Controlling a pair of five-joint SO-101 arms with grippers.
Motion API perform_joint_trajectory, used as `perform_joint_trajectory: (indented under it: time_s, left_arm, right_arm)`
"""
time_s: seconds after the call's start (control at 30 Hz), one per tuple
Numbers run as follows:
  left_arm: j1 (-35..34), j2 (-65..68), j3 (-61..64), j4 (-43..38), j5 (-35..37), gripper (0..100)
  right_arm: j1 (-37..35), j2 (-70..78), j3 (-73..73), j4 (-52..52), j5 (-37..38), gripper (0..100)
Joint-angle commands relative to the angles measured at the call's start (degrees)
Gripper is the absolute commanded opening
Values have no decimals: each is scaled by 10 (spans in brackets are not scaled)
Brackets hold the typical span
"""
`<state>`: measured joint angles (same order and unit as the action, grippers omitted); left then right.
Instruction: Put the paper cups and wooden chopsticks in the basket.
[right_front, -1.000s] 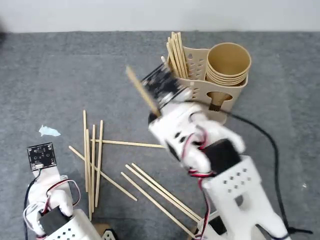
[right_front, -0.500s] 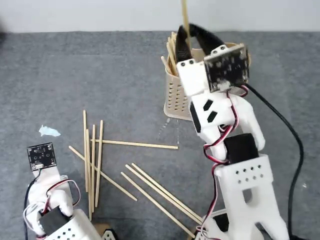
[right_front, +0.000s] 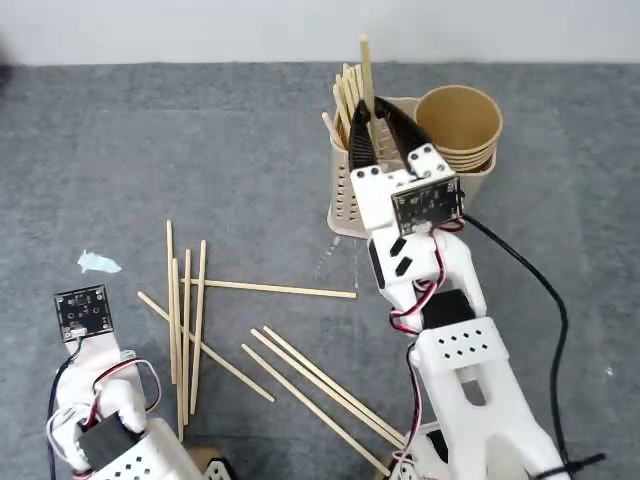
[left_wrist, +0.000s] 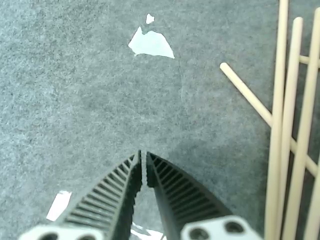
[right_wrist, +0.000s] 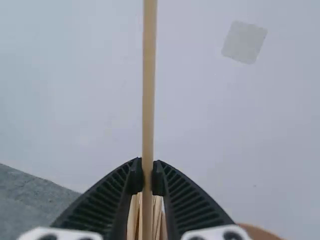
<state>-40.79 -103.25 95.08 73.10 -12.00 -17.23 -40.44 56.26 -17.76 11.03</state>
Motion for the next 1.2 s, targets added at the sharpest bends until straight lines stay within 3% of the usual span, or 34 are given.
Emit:
perform_joint_trajectory:
  time_s: [0.0,0.13,0.27,0.4,0.57,0.7,0.93,1.17]
  left_arm:
    - [0,-9,-3,-13,4,15]
    - [0,-9,-3,-13,4,15]
    - [0,-9,-3,-13,4,15]
    - [0,-9,-3,-13,4,15]
    - [0,-9,-3,-13,4,15]
    - [0,-9,-3,-13,4,15]
    - [0,-9,-3,-13,4,15]
    - [0,-9,-3,-13,4,15]
  right_arm:
    - [6,-19,-11,31,4,68]
    - [3,-24,-61,125,4,167]
    - [5,-24,-141,248,-46,141]
    - [-4,-24,-233,437,-88,137]
    - [-60,-24,-309,672,-98,137]
    - [-115,-20,-322,793,-99,137]
    - [-205,-18,-274,906,-99,139]
    - [-302,-17,-136,894,-101,140]
